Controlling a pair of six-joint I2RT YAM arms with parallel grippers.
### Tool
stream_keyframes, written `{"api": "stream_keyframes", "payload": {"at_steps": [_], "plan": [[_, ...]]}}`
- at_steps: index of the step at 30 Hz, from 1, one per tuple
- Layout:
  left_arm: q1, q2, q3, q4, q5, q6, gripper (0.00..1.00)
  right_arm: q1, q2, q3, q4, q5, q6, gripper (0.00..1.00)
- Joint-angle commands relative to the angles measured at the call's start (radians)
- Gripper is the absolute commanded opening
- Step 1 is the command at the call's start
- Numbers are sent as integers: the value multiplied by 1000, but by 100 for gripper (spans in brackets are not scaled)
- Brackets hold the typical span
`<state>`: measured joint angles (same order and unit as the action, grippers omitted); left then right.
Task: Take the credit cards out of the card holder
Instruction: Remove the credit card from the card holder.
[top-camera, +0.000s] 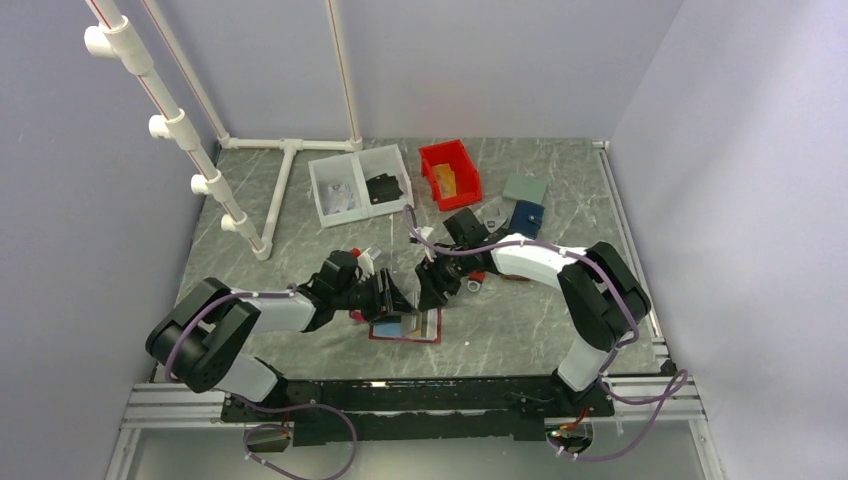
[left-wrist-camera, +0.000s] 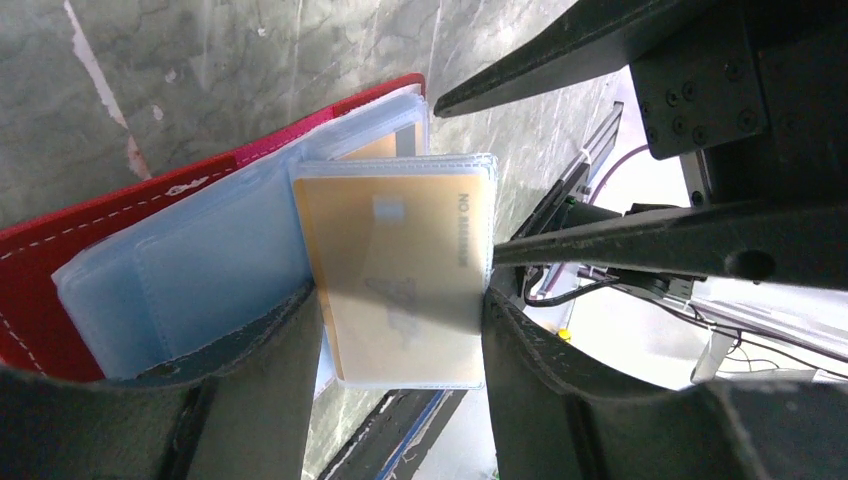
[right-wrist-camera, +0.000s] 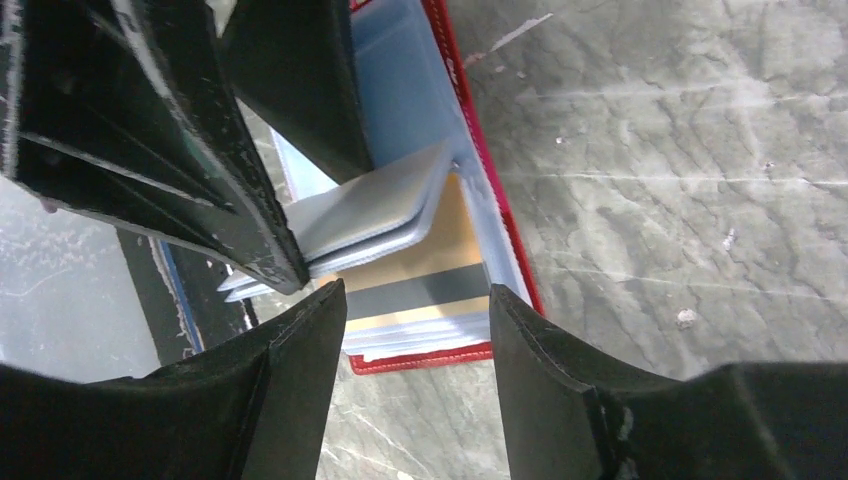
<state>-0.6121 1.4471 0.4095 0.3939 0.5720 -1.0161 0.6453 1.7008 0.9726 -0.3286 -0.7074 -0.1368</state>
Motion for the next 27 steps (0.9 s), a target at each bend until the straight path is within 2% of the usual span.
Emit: {"api": "stream_keyframes", "payload": {"at_steps": [1,5,11,21,27], "plan": [[3,30,1,115,52,-17,48,4,-32,31,19,-66,11,57],[3,44,0,129,60,-21,48,0,-38,30,28,-32,34,56],[3,58,4,128,63,-19,48,-16,-50,29,34,-26,49,45],[2,92,7,165,81,-30,47,-19,-57,25,51,-63,79,44],[-3,103,13,178,86,-32,47,-20,-40,17,67,-6,101,45]]}}
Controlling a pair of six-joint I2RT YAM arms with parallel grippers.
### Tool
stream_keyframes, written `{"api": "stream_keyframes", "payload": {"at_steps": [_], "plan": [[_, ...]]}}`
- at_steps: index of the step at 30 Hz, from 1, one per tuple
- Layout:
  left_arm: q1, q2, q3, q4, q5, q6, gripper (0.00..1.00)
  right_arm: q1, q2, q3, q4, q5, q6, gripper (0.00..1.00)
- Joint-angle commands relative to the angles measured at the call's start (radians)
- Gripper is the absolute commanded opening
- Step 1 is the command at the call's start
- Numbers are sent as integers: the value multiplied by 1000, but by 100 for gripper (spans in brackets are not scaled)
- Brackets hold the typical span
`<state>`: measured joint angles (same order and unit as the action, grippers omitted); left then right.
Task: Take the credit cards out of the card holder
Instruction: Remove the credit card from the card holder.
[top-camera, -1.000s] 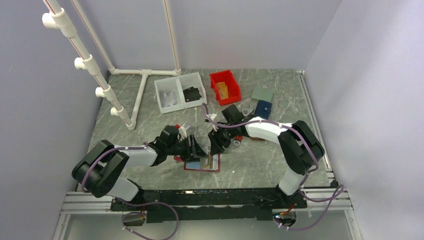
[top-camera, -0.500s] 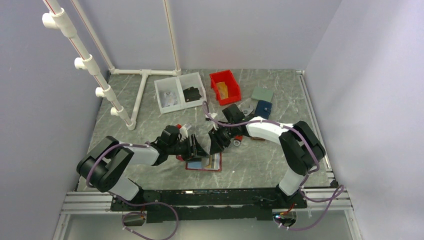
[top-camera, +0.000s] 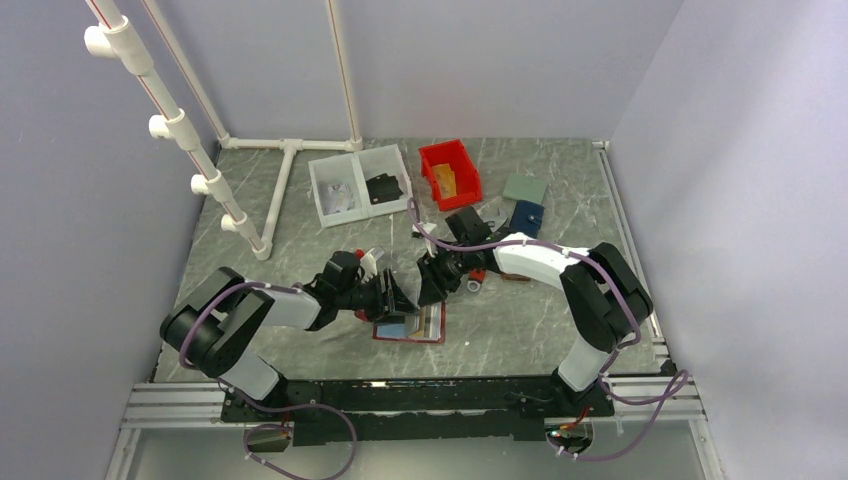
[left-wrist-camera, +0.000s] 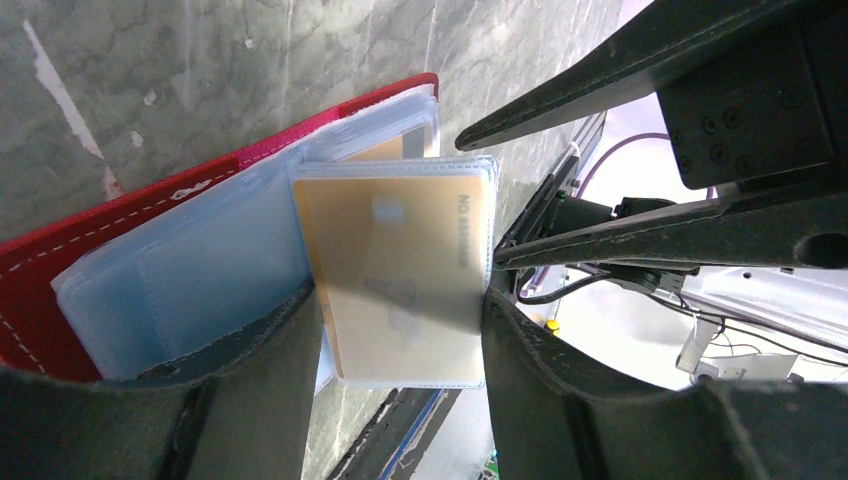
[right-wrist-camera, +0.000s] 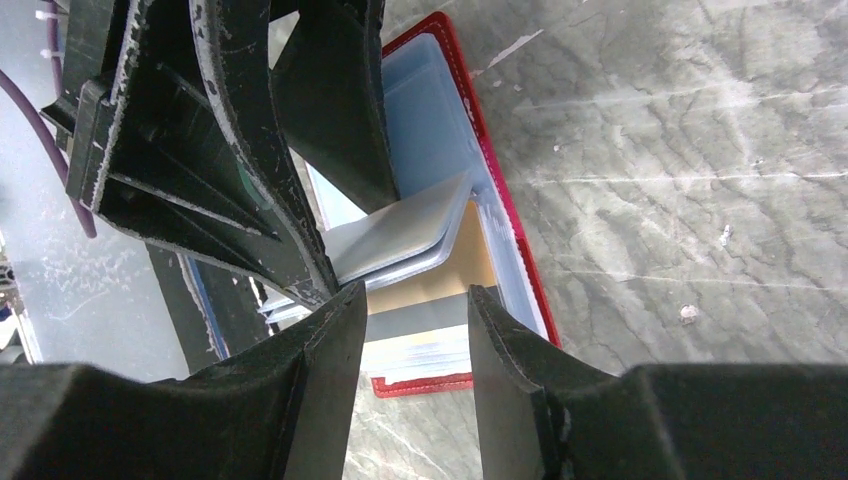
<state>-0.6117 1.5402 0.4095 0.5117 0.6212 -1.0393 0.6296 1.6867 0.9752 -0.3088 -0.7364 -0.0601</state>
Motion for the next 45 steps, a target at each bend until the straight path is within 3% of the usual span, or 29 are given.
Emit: {"api": "stream_keyframes", "payload": {"at_steps": [1,17,23,42,45], "plan": [[-5,12,14,62,38,-8,47,-4,-24,13,51,32,28,45],[-13,37,9,107,49,-21,50,36,39,33,11,111,-5,42],[-11,19,0,94,48,-18,55,46,53,43,-7,156,-24,41],[13,23,-34,136,53,-44,53,67,73,69,-57,201,-82,37],[22,21,-46,136,48,-47,49,67,57,77,-65,189,-94,38]]}}
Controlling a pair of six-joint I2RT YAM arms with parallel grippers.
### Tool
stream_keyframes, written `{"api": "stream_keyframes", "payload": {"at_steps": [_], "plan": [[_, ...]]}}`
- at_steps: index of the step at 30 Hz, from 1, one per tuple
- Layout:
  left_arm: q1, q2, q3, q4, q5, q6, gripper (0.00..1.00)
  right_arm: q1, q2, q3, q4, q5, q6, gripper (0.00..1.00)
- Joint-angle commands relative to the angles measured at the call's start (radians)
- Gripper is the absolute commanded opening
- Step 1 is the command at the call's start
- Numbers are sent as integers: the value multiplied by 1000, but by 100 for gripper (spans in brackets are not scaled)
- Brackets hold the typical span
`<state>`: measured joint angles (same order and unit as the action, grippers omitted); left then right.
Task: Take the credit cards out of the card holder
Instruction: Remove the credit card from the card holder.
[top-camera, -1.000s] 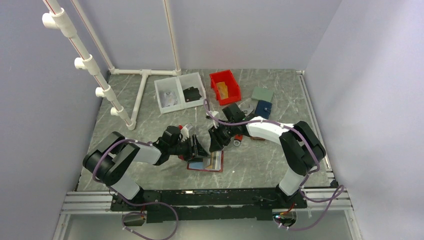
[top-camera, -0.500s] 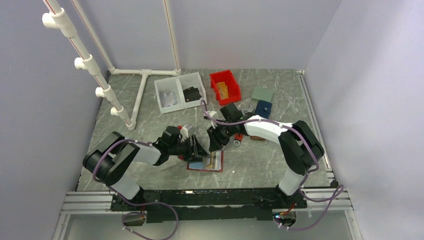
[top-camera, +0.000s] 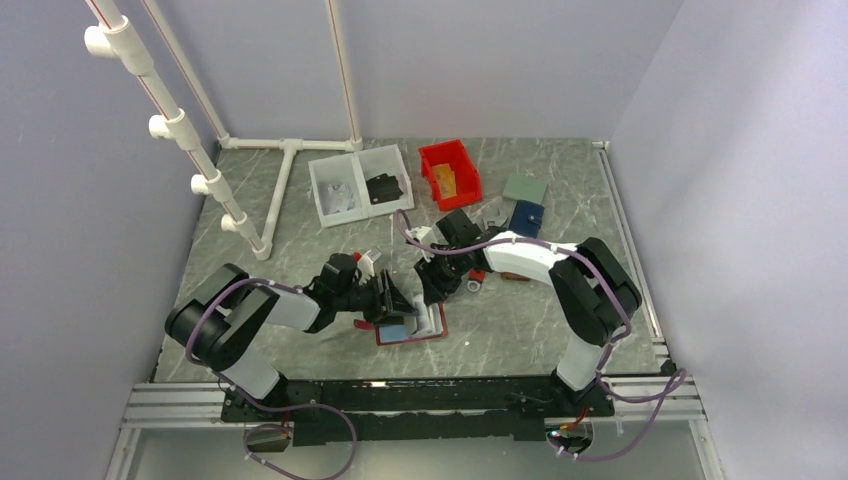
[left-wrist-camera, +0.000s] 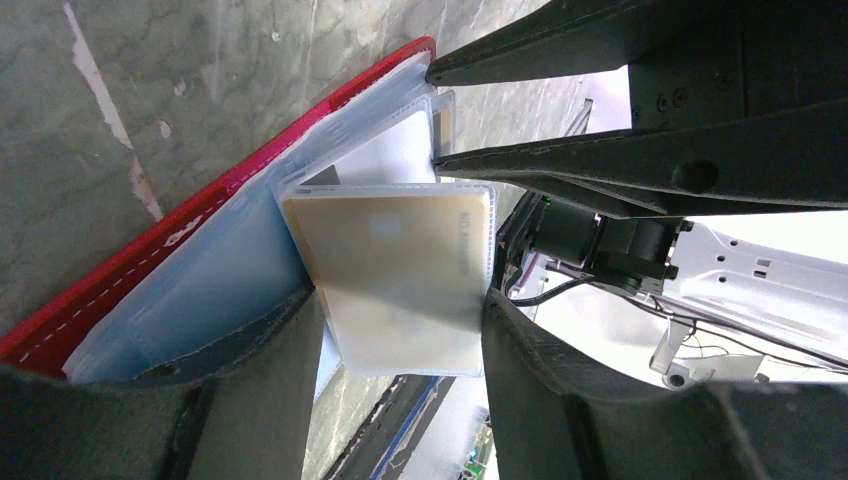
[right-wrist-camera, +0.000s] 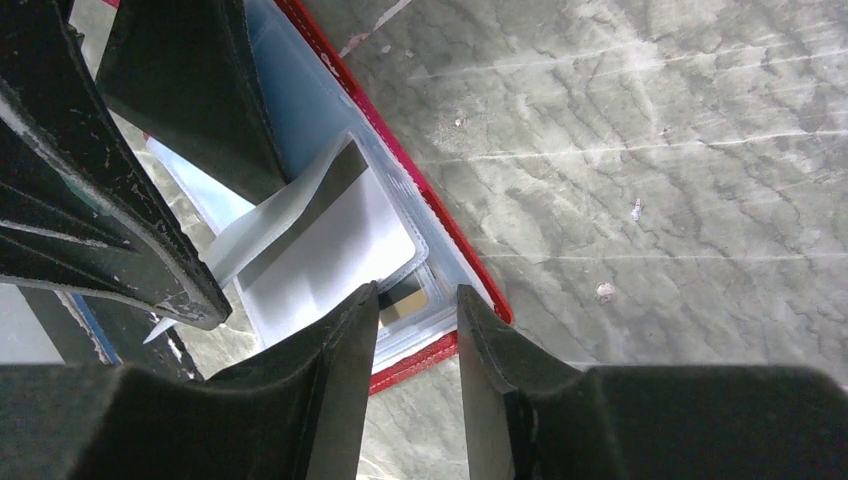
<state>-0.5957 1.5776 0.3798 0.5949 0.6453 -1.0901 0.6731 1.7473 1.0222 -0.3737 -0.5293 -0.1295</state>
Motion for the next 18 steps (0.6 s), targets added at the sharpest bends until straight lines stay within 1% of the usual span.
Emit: {"api": "stream_keyframes", "payload": {"at_steps": [1,5,13,16,18], "plan": [[10,-16,-22,55,24,1,48,22,-11,35,-8,-19,-35,39],[23,-28,-41,48,24,-1,47,16,-38,39,-15,-26,-54,42],[29,-92,-38,-51,0,25,47,11,-62,39,-22,-58,-73,43],[30,-105,-44,-61,-4,25,47,10,-68,39,-23,-74,-78,44],[32,-108,-50,-59,-4,23,47,11,-77,39,-23,-113,-83,45]]}}
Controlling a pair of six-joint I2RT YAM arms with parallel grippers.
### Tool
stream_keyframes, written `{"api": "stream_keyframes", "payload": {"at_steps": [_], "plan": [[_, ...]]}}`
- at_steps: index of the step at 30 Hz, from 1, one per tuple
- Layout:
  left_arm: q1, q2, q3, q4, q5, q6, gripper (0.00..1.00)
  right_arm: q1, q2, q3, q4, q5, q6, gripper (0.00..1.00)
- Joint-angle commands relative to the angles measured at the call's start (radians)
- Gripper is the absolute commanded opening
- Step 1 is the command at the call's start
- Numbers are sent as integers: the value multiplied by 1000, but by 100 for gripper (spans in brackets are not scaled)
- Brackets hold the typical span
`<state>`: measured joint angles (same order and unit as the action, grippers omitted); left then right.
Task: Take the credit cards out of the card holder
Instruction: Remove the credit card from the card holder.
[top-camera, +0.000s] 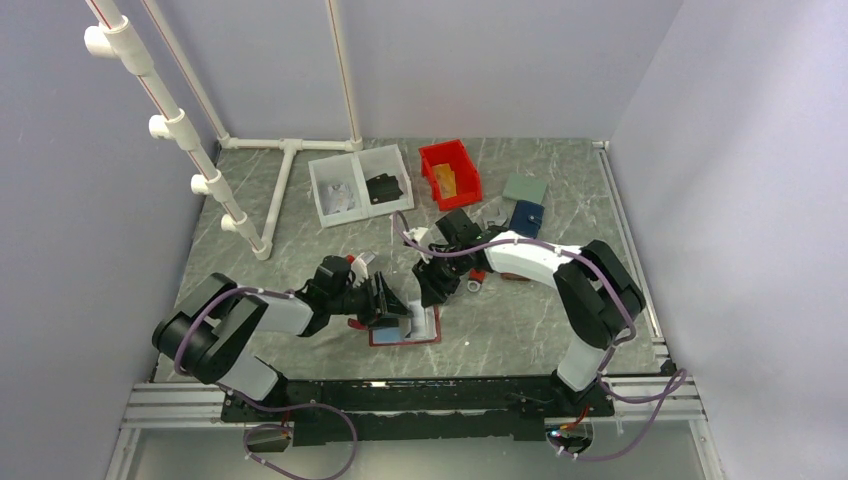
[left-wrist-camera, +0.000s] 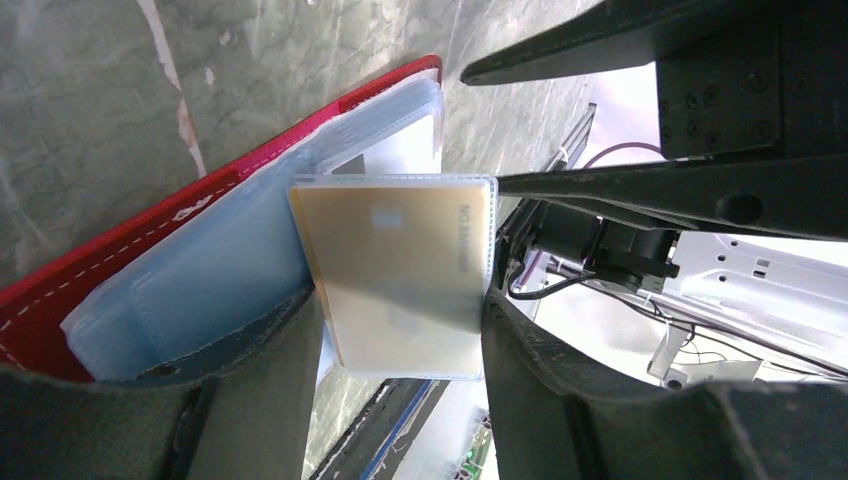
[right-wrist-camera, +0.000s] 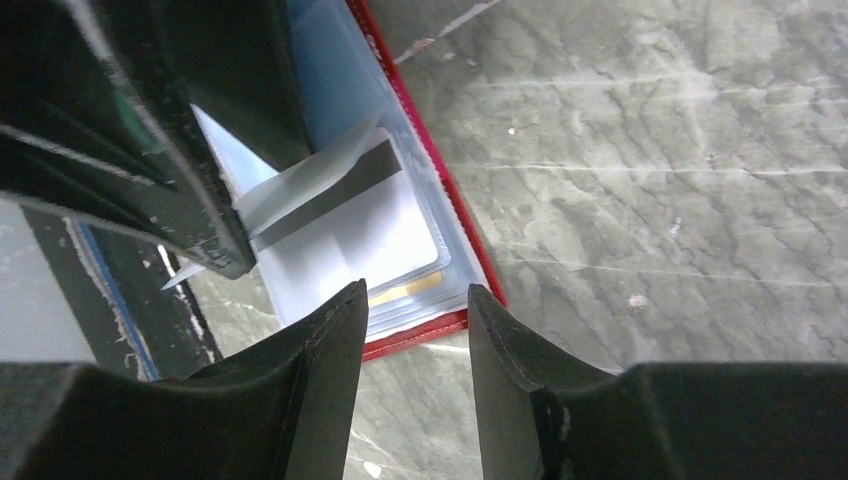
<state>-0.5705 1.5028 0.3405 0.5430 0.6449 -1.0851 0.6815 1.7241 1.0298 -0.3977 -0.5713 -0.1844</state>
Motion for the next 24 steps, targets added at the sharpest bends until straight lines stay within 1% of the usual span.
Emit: {"api": "stream_keyframes", "payload": {"at_steps": [1,3,5,6,9,11,14,17,21,22,24], "plan": [[8,-35,-12,-4,-3,18,47,3,-58,27,6,-102,-25,45],[8,-32,-12,5,3,15,47,3,-58,22,19,-168,-5,44],[8,-28,-12,16,9,14,47,4,-52,15,44,-193,37,42],[8,-25,-11,26,14,14,47,4,-47,9,59,-181,61,40],[8,-20,-11,45,28,14,47,4,-36,-8,109,-103,133,29],[8,-18,-8,46,31,16,47,4,-18,-3,121,-71,156,23],[8,-15,-5,55,40,18,48,6,16,19,116,-42,175,20],[8,-9,-4,70,45,15,50,21,33,33,109,-70,170,19],[8,0,-8,95,51,8,60,53,22,32,119,-120,170,19],[8,0,-9,99,52,6,63,60,25,35,120,-128,171,19],[8,-2,-10,101,54,7,89,69,33,42,123,-146,178,19]]}}
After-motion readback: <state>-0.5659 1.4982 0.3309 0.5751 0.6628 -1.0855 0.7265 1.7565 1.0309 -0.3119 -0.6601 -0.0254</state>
